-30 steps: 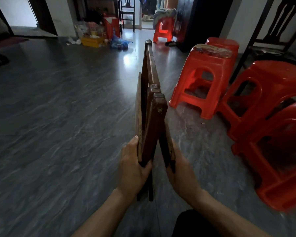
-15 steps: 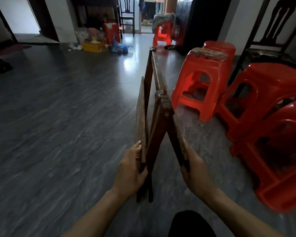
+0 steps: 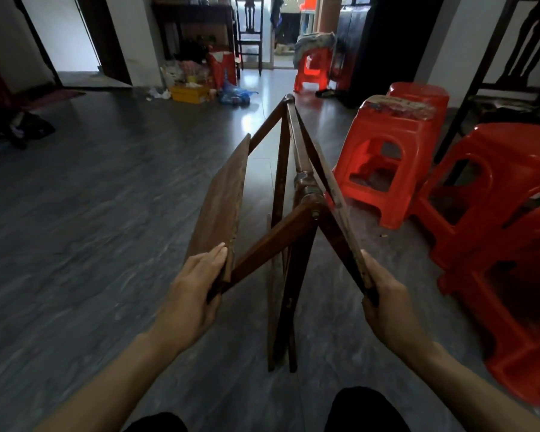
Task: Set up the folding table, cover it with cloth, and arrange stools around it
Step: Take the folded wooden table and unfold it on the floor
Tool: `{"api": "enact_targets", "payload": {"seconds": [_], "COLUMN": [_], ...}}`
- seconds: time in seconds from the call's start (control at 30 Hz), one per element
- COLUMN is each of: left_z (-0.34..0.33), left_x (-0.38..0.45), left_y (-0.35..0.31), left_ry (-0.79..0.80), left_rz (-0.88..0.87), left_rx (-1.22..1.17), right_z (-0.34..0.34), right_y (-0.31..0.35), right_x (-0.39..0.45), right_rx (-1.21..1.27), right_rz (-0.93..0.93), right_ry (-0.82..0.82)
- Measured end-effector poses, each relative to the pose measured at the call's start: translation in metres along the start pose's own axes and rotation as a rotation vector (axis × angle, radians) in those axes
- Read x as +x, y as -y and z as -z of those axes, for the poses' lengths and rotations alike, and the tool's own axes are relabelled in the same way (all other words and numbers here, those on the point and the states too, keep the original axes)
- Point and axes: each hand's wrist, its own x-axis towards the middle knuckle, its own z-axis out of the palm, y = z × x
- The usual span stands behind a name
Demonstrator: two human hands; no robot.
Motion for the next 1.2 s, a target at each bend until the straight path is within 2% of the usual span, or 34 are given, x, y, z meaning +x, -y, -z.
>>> {"api": "enact_targets", "payload": {"seconds": [0.17, 0.3, 0.4, 0.87, 1.2], "left_z": [0.055, 0.088, 0.102, 0.165, 0.207], "left_x": [0.0, -0.006, -0.004, 0.034, 0.05], "left_y": [0.011, 0.019, 0.026, 0.024, -0.001], "left_ry": [0.049, -0.051, -0.086, 0.032, 0.145], "left_rz": [-0.06, -0.086, -0.141, -0.213, -0.271], "left_rx": [0.151, 0.119, 0.137, 0.311, 0.502], "right_z": [0.028, 0.042, 0.045, 0.068, 0.085], "right_y": [-0.004, 0.0, 0.002, 0.016, 0.03], "right_x": [-0.001, 0.004, 0.01, 0.056, 0.083], "right_rx": [-0.112, -0.155, -0.181, -0.223, -0.266], "right_rz": [0.058, 0.121, 0.192, 0.321, 0.317], "right_ry": [-0.12, -0.166, -0.134, 0.035, 0.084]}}
